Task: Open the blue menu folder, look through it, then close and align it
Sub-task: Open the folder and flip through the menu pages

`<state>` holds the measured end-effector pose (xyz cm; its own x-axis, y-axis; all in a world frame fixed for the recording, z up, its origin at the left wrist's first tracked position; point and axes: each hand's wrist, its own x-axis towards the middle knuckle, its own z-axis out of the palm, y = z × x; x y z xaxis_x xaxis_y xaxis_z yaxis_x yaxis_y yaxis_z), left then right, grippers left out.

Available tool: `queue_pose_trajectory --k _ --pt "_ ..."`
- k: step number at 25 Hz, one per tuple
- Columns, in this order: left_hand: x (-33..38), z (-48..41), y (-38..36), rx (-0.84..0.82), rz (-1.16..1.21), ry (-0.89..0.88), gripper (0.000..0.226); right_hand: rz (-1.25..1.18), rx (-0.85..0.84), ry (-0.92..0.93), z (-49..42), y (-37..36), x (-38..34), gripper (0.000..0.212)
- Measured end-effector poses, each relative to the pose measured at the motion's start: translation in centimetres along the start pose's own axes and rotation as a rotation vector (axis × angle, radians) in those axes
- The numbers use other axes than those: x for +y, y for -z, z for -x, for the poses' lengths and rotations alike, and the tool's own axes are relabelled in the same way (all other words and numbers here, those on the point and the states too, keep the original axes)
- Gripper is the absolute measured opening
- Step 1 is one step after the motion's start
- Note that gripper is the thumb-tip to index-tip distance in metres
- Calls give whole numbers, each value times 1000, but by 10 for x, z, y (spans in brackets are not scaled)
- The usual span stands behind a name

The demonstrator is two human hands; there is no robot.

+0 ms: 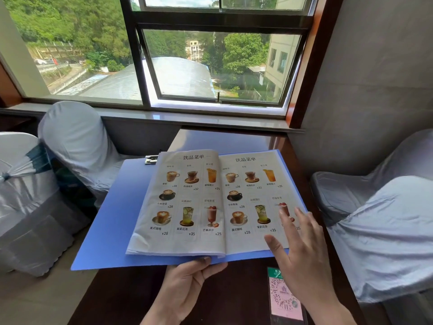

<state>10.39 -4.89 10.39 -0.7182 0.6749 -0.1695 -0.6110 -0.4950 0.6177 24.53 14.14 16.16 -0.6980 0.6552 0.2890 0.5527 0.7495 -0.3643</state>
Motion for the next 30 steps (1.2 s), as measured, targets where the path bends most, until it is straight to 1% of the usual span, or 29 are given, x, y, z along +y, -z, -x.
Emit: queue_pose_trajectory --k 3,6,9,11,14,18,21,24,26,30 --pt "2 -3 0 -11 11 -17 66 103 -53 -8 0 -2 5 87" --pt "4 -3 0 -14 4 -10 66 115 -82 -31 -2 -2 3 91" --pt "7 -3 2 -14 -11 0 65 73 -93 -41 -5 -3 5 79" --pt "9 -2 6 -16 -21 5 64 -22 -100 -91 -12 -2 10 70" --pt "16 -1 17 -25 -44 30 61 -261 -79 -175 -40 -1 21 53" --pt "27 -3 33 -32 -89 45 60 -497 -142 -357 -77 -13 33 48" --pt "33 -4 43 -23 -113 53 64 -694 -132 -455 -91 -29 35 27" --pt "39 -4 52 -17 -160 75 69 -871 -142 -600 -100 -42 36 34" --pt "41 -4 56 -11 -198 93 68 -951 -138 -685 -104 -52 39 30" --pt "44 -5 58 19 -264 122 50 -1116 -141 -756 -104 -64 44 20"
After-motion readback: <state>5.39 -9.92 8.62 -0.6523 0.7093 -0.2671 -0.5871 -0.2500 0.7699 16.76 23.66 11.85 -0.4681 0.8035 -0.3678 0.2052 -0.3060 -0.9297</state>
